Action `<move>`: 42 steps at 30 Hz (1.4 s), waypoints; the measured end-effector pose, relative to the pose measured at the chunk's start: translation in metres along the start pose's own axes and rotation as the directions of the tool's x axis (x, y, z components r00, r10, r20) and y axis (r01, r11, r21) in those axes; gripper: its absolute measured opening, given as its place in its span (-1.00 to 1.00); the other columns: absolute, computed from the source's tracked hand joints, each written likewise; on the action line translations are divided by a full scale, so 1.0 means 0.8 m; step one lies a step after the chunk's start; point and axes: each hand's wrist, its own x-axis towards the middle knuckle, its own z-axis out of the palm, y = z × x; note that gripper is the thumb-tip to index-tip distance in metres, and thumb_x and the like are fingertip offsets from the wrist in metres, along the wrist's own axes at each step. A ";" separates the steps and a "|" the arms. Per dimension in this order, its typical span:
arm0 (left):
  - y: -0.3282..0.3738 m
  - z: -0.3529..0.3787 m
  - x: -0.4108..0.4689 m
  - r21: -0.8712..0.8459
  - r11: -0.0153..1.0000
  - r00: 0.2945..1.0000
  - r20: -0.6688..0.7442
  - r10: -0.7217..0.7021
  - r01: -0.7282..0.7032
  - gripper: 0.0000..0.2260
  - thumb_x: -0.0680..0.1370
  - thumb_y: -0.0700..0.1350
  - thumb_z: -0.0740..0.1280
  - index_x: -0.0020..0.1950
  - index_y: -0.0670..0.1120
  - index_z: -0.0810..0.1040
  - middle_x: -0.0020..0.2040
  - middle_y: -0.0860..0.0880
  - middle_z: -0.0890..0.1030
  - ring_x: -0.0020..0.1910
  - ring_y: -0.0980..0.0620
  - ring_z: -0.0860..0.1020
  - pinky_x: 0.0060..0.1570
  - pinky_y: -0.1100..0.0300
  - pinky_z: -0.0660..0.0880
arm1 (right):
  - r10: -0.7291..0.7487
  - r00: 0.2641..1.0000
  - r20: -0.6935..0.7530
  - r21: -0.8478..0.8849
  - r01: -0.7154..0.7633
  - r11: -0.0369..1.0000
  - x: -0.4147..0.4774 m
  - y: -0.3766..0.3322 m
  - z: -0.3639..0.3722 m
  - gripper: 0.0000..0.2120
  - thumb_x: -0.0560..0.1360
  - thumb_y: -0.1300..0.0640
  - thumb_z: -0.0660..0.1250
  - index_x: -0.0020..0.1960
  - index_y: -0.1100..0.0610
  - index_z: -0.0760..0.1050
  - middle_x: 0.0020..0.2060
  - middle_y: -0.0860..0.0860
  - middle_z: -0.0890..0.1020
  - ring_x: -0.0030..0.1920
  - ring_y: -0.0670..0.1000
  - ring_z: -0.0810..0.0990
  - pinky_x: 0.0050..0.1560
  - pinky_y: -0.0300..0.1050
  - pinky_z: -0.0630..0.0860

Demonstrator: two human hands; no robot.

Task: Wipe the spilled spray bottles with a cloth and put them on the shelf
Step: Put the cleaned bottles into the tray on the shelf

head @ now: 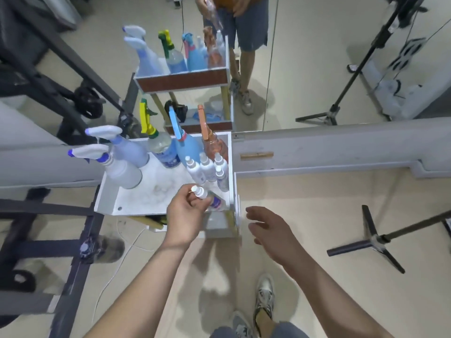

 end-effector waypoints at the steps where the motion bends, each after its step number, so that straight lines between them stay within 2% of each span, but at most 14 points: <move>1: -0.004 -0.001 0.018 0.041 0.999 1.000 -0.016 0.004 -0.003 -0.82 0.46 -0.21 0.46 -0.10 0.02 0.52 -0.27 -0.03 0.62 -0.28 -0.01 0.54 -0.17 0.11 0.47 | -0.006 1.000 -0.005 -0.004 0.006 1.000 0.013 -0.005 0.002 -0.70 0.57 0.26 0.28 0.04 -0.16 0.47 0.02 -0.24 0.57 -0.01 -0.18 0.56 0.19 -0.03 0.51; 5: -0.016 0.014 0.077 0.146 0.989 0.999 -0.051 0.003 0.004 -0.90 0.47 -0.16 0.43 -0.15 0.03 0.56 -0.24 0.01 0.65 -0.14 -0.06 0.60 -0.13 0.07 0.50 | -0.030 0.999 -0.032 -0.099 0.026 0.995 0.072 -0.012 0.012 -0.65 0.56 0.29 0.23 0.28 0.00 0.50 0.17 -0.14 0.57 0.15 -0.06 0.57 0.20 -0.10 0.52; 7: -0.020 0.023 0.095 0.188 0.982 0.999 -0.033 -0.009 0.015 -0.91 0.49 -0.14 0.39 -0.14 0.06 0.59 -0.23 0.02 0.65 -0.15 -0.05 0.60 -0.14 0.09 0.50 | -0.042 0.997 -0.061 -0.126 0.034 0.991 0.099 -0.014 0.021 -0.62 0.56 0.30 0.22 0.33 0.06 0.48 0.20 -0.11 0.56 0.13 -0.06 0.57 0.05 -0.32 0.51; 9: -0.024 0.031 0.107 0.271 0.963 1.000 0.005 -0.010 0.008 -0.88 0.48 -0.11 0.38 -0.04 0.09 0.62 -0.19 0.07 0.66 -0.16 0.03 0.58 -0.20 0.30 0.44 | -0.060 0.993 -0.102 -0.141 0.045 0.989 0.124 -0.017 0.034 -0.63 0.54 0.30 0.23 0.30 0.05 0.49 0.19 -0.12 0.57 0.10 -0.06 0.58 -0.09 -0.43 0.46; 11: -0.030 0.036 0.115 0.284 0.958 0.998 0.050 0.028 -0.041 -0.84 0.47 -0.11 0.38 0.01 0.10 0.62 -0.18 0.12 0.66 -0.18 0.13 0.57 -0.28 0.48 0.35 | -0.088 0.987 -0.137 -0.149 0.067 0.987 0.144 -0.022 0.047 -0.70 0.54 0.26 0.26 0.22 0.00 0.49 0.14 -0.14 0.57 0.07 -0.05 0.59 -0.06 -0.38 0.45; 13: -0.033 0.037 0.121 0.291 0.952 0.994 0.084 0.072 -0.093 -0.88 0.48 -0.10 0.38 -0.01 0.08 0.61 -0.18 0.12 0.66 -0.19 0.17 0.57 -0.28 0.50 0.34 | -0.114 0.977 -0.179 -0.176 0.082 0.981 0.157 -0.025 0.061 -0.84 0.58 0.12 0.30 0.15 -0.03 0.49 0.07 -0.13 0.60 0.04 -0.05 0.61 0.00 -0.26 0.49; 16: -0.032 0.033 0.124 0.207 0.971 0.990 0.101 0.098 -0.117 -0.87 0.48 -0.15 0.39 -0.03 0.06 0.63 -0.20 0.11 0.67 -0.19 0.22 0.58 -0.20 0.41 0.44 | -0.157 0.959 -0.235 -0.284 0.086 0.955 0.168 -0.022 0.078 -0.79 0.59 -0.04 0.30 0.17 0.00 0.55 0.02 -0.06 0.65 0.02 -0.05 0.62 0.00 -0.12 0.52; 19: -0.032 0.028 0.126 0.182 0.976 0.987 0.124 0.100 -0.121 -0.86 0.48 -0.18 0.41 -0.03 0.04 0.63 -0.19 0.11 0.67 -0.17 0.24 0.58 -0.21 0.48 0.41 | -0.225 0.937 -0.269 -0.453 0.084 0.888 0.175 -0.017 0.089 -0.84 0.61 -0.06 0.23 0.05 -0.06 0.56 -0.08 -0.08 0.62 -0.05 -0.07 0.58 -0.19 -0.20 0.39; 24: -0.031 0.019 0.134 0.240 0.965 0.982 0.179 0.066 -0.109 -0.90 0.50 -0.12 0.42 -0.01 0.04 0.65 -0.25 0.20 0.60 -0.15 0.15 0.60 -0.18 0.49 0.39 | -0.360 0.892 -0.274 -0.524 0.176 0.833 0.175 -0.017 0.092 -0.80 0.64 0.05 0.16 -0.10 0.02 0.51 -0.16 -0.08 0.59 -0.13 -0.10 0.50 -0.24 -0.27 0.25; 28: -0.033 0.018 0.135 0.246 0.962 0.977 0.199 0.074 -0.122 -0.89 0.49 -0.09 0.43 0.00 0.06 0.63 -0.23 0.18 0.61 -0.12 0.12 0.62 -0.10 0.29 0.48 | -0.346 0.903 -0.254 -0.529 0.170 0.831 0.181 -0.016 0.089 -0.83 0.63 0.10 0.21 -0.11 0.03 0.50 -0.17 -0.08 0.59 -0.11 -0.08 0.51 -0.19 -0.13 0.36; 32: -0.034 0.015 0.136 0.251 0.961 0.976 0.208 0.065 -0.118 -0.87 0.48 -0.08 0.45 0.00 0.06 0.60 -0.23 0.18 0.60 -0.13 0.14 0.61 -0.12 0.27 0.48 | -0.296 0.917 -0.268 -0.495 0.133 0.859 0.185 -0.017 0.087 -0.87 0.60 0.01 0.27 -0.01 0.05 0.52 -0.12 -0.06 0.62 -0.06 0.00 0.58 -0.09 -0.02 0.50; 36: -0.030 0.013 0.137 0.289 0.951 0.977 0.207 0.053 -0.113 -0.88 0.49 -0.07 0.42 0.02 0.05 0.61 -0.21 0.17 0.60 -0.13 0.11 0.59 -0.13 0.26 0.43 | -0.273 0.927 -0.257 -0.530 0.101 0.842 0.190 -0.014 0.085 -0.91 0.56 0.03 0.31 -0.02 0.04 0.54 -0.09 -0.04 0.61 -0.05 0.01 0.56 -0.11 -0.08 0.45; 40: -0.025 0.017 0.136 0.284 0.954 0.980 0.197 0.038 -0.094 -0.90 0.49 -0.08 0.43 -0.01 0.04 0.61 -0.25 0.17 0.58 -0.15 0.09 0.59 -0.16 0.28 0.43 | -0.264 0.926 -0.268 -0.567 0.070 0.821 0.192 -0.014 0.087 -0.76 0.64 -0.03 0.19 -0.12 0.07 0.48 -0.16 -0.02 0.57 -0.13 0.04 0.52 -0.20 -0.06 0.38; 42: -0.025 0.015 0.136 0.283 0.954 0.977 0.209 0.038 -0.098 -0.89 0.49 -0.07 0.43 0.00 0.05 0.60 -0.25 0.18 0.58 -0.15 0.10 0.59 -0.18 0.32 0.42 | -0.260 0.921 -0.289 -0.563 0.056 0.825 0.191 -0.015 0.090 -0.80 0.63 0.00 0.21 -0.10 0.08 0.50 -0.14 -0.01 0.58 -0.11 0.06 0.52 -0.18 -0.06 0.38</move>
